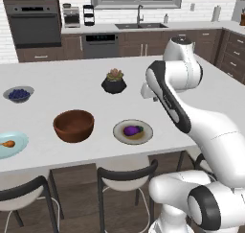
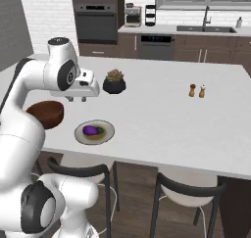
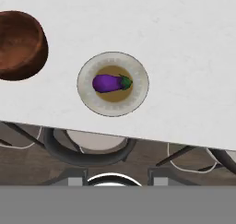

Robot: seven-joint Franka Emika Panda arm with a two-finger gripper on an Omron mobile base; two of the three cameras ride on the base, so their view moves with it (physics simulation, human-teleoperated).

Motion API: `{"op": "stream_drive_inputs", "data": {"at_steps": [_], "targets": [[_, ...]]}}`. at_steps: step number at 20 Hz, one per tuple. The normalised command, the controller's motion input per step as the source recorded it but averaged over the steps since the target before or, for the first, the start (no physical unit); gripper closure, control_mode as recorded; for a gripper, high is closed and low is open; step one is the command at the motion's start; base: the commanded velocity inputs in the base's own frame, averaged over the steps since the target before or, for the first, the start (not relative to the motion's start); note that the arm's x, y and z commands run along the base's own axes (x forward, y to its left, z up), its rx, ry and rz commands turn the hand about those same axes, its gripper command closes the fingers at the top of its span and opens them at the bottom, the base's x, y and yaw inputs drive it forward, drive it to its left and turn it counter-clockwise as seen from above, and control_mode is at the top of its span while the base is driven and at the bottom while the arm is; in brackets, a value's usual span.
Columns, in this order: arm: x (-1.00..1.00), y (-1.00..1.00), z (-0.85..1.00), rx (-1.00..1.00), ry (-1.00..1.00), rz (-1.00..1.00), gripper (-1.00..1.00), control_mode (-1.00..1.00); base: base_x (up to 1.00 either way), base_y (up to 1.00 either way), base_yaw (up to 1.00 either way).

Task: Pick the chicken drumstick and eggplant from their plates and place them in the bowl. Then put the bowl in the fridge.

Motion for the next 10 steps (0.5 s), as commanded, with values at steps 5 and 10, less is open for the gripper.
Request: {"op": "stream_drive_inputs", "data": {"at_steps": [5, 10], "targets": [[-0.51, 0.00, -0.15, -0.01, 0.02, 0.01, -1.00, -1.00, 0.00, 0.00, 0.00], [-0.58, 0.00, -0.39, -0.06, 0.06, 0.17, -1.00, -1.00, 0.00, 0.00, 0.00]]}}
